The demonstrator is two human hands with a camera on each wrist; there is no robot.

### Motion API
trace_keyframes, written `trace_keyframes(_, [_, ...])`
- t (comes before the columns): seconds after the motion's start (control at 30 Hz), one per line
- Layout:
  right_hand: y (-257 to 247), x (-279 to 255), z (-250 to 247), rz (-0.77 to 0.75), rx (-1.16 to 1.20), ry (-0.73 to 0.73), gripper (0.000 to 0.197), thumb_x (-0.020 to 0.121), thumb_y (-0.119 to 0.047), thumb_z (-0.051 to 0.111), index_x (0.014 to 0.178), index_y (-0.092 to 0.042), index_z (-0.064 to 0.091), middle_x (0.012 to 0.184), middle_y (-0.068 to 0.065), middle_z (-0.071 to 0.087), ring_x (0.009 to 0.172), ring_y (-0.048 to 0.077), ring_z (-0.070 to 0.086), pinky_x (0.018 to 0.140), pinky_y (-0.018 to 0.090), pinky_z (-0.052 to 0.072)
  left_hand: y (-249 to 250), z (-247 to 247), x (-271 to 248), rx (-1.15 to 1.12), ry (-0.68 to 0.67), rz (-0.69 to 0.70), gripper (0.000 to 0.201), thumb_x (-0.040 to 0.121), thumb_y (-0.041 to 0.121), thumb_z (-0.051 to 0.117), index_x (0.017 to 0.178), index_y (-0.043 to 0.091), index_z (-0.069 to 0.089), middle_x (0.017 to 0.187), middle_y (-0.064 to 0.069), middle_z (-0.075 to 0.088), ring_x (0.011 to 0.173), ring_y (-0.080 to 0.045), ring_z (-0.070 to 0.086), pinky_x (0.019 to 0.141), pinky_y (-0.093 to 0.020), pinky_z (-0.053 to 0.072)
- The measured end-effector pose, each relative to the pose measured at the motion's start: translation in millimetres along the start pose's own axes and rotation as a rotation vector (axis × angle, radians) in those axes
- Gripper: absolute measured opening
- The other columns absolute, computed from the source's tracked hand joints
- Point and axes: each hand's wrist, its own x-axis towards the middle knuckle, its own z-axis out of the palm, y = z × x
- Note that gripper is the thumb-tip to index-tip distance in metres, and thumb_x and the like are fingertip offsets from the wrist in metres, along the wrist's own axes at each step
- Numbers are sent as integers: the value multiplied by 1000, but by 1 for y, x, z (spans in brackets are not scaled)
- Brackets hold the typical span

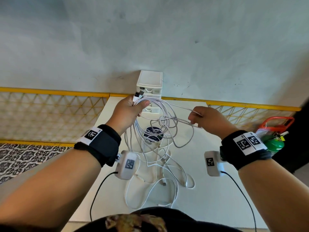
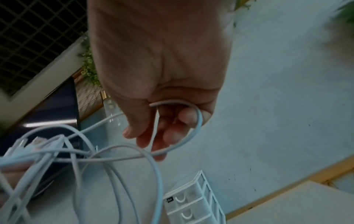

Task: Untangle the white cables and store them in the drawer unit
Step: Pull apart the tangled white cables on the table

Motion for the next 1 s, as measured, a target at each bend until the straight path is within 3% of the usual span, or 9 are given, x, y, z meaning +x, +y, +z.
trace_keyframes(0.13, [-2, -9, 6, 7, 50, -170, 9, 87, -33, 65, 91, -25, 66, 79, -10, 73, 69, 4, 58, 69, 25, 45, 3, 4, -7, 16, 34, 1, 23, 90, 29, 68, 71, 24, 56, 60, 5, 53, 59, -10, 49, 64, -26, 40])
trace_keyframes(0.23, [-3, -10, 14, -26, 107, -104, 19, 89, -35, 63, 106, -31, 60, 89, -8, 67, 78, 9, 58, 71, 25, 44, 5, 8, -12, 18, 34, 9, 23, 91, 30, 66, 73, 20, 56, 61, 4, 54, 57, -6, 49, 63, -23, 40])
trace_keyframes(0.37, [-16, -12, 20, -51, 257, -71, 21, 97, -29, 46, 92, -23, 65, 76, -5, 68, 60, 11, 54, 63, 26, 42, 10, 15, -22, 34, -16, 25, 16, 92, 32, 64, 81, 21, 60, 60, 5, 56, 57, -5, 51, 62, -19, 39])
trace_keyframes(0.5, [-12, -4, 20, 38, 483, 92, 23, 95, -24, 47, 80, -22, 63, 76, -3, 65, 65, 15, 57, 60, 27, 41, 11, 19, -34, 24, -59, 60, 12, 91, 29, 65, 81, 33, 61, 53, 13, 58, 56, -2, 52, 59, -13, 39])
trace_keyframes(0.7, [23, -2, 19, 239, -73, 102, 48, 95, -49, 43, 89, -4, 61, 79, 10, 70, 76, 26, 66, 72, 35, 50, 3, 8, -43, -56, 9, 62, 20, 91, 26, 66, 73, 27, 59, 50, 12, 54, 55, -3, 48, 62, -20, 39])
trace_keyframes(0.77, [31, -5, 25, 384, 147, -17, 50, 95, -53, 41, 96, -7, 61, 70, 12, 72, 63, 25, 67, 59, 29, 46, 0, 2, -44, -43, -7, 65, 25, 91, 25, 66, 68, 28, 57, 50, 11, 54, 55, -3, 48, 62, -18, 38])
trace_keyframes(0.83, [34, -8, 32, 474, 599, -123, 49, 96, -55, 39, 99, -11, 60, 71, 14, 72, 63, 25, 69, 60, 28, 43, -3, -2, -47, -10, -81, 47, 25, 91, 27, 67, 67, 30, 59, 54, 9, 55, 58, -4, 51, 63, -18, 38])
trace_keyframes(0.9, [32, -7, 34, 436, 970, -128, 38, 99, -48, 38, 95, -16, 58, 93, 14, 74, 80, 26, 72, 71, 34, 46, -7, -3, -49, 51, -183, 18, 25, 90, 30, 68, 67, 30, 60, 56, 9, 57, 58, -2, 52, 63, -16, 38])
trace_keyframes(1.0, [20, 1, 29, 297, 1077, -58, 32, 100, -39, 39, 84, -18, 57, 116, 12, 69, 97, 26, 70, 75, 37, 47, -13, -7, -49, 125, -298, -30, 18, 88, 29, 69, 72, 28, 62, 56, 17, 62, 55, 7, 53, 57, -8, 36])
